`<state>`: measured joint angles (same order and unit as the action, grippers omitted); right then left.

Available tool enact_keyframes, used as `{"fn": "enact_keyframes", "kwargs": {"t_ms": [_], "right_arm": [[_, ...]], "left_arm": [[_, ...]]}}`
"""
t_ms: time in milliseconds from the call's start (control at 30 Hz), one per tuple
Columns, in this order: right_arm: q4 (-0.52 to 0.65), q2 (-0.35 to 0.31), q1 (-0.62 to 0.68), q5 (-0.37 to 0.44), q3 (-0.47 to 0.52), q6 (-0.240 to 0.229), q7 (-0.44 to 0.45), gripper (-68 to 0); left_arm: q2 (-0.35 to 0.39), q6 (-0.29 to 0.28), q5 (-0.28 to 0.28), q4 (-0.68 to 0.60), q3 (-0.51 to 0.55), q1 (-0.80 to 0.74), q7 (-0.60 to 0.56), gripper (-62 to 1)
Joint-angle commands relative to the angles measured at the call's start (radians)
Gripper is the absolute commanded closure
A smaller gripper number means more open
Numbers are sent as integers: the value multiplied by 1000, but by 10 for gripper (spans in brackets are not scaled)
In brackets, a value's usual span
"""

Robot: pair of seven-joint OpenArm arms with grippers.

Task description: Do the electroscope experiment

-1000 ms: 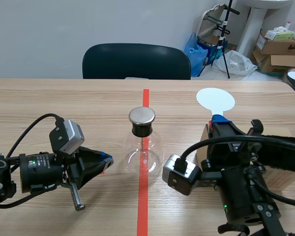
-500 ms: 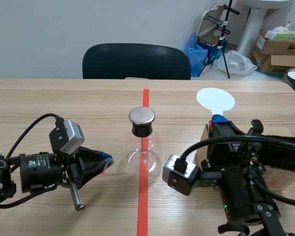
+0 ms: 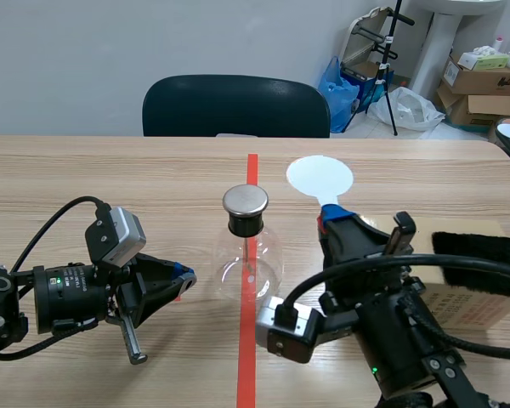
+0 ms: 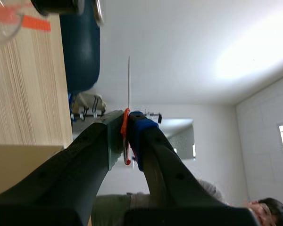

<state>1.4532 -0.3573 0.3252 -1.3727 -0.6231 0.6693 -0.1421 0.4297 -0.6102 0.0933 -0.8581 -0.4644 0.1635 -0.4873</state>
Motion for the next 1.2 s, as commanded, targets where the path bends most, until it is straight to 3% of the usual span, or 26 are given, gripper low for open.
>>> {"fn": "enact_keyframes", "kwargs": {"t_ms": [0,233,500,1167], "right_arm": [[10,-3,-12,-11,3,11,26,-10],[10,-3,-12,-12,3,11,153,-10],[10,-3,-12,-12,3,11,239,-10],[10,-3,-12,-12,3,11,283,-10]], "left_arm": [[-2,-2,-14,-18,3,5,-14,-41],[-2,-2,-14,-18,3,5,-14,-41],[-2,-2,-14,-18,3,5,-14,-41],[-2,-2,-14,-18,3,5,-14,-41]]}}
